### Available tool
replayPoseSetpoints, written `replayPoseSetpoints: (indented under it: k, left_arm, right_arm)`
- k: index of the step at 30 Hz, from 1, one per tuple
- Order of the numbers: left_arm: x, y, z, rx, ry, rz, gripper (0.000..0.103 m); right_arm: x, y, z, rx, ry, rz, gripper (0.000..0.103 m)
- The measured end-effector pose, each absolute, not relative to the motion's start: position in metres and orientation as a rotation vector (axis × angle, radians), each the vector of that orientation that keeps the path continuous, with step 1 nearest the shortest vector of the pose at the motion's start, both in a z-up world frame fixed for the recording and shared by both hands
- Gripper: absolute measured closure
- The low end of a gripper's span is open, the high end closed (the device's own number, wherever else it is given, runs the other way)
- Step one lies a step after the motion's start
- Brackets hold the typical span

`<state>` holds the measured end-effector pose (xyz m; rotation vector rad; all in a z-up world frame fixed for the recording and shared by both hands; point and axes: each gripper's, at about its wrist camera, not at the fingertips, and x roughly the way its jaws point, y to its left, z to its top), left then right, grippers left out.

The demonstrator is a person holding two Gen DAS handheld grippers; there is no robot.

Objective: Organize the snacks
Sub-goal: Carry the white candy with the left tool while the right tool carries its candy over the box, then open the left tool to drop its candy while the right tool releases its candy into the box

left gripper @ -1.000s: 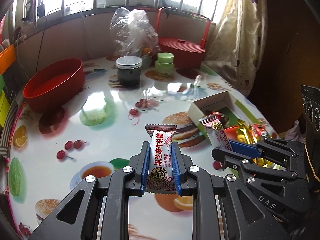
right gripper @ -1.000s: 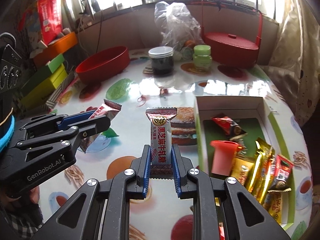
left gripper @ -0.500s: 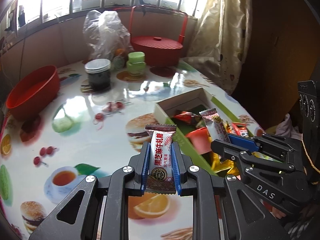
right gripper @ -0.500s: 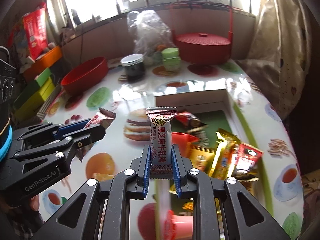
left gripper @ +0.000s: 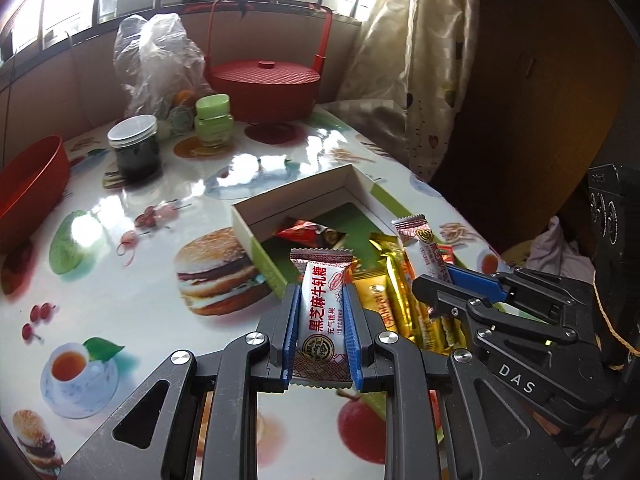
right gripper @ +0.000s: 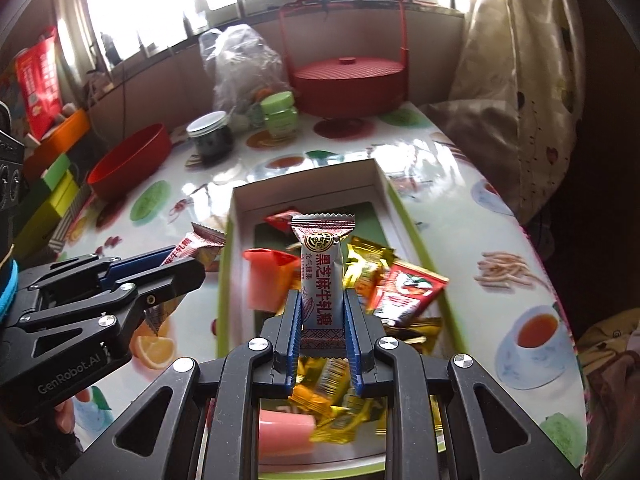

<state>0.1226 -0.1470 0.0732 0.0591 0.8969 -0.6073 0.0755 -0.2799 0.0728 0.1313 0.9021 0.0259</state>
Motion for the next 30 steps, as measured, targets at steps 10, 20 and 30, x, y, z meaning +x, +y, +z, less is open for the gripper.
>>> replayPoseSetpoints:
  k: [10,20,30]
  left_arm:
    - [0.119,-0.17,0.058,0.077,0.937,-0.642,0.081]
    - [0.118,-0.175,0.049,0.068,0.961,-0.635,0.081]
    - [0.115,-0.171,0.049,0.048,0.962,-0.626,0.076]
  right_arm:
    - [0.073,-0.295,0.065,0.137,0.928,-0.006,0.084]
    - [0.07,-0.298,0.059,0.158,0.938,-0.001,0.084]
    - [0.066,-0.297,0.06,0.167,0.927,0.003,0.079]
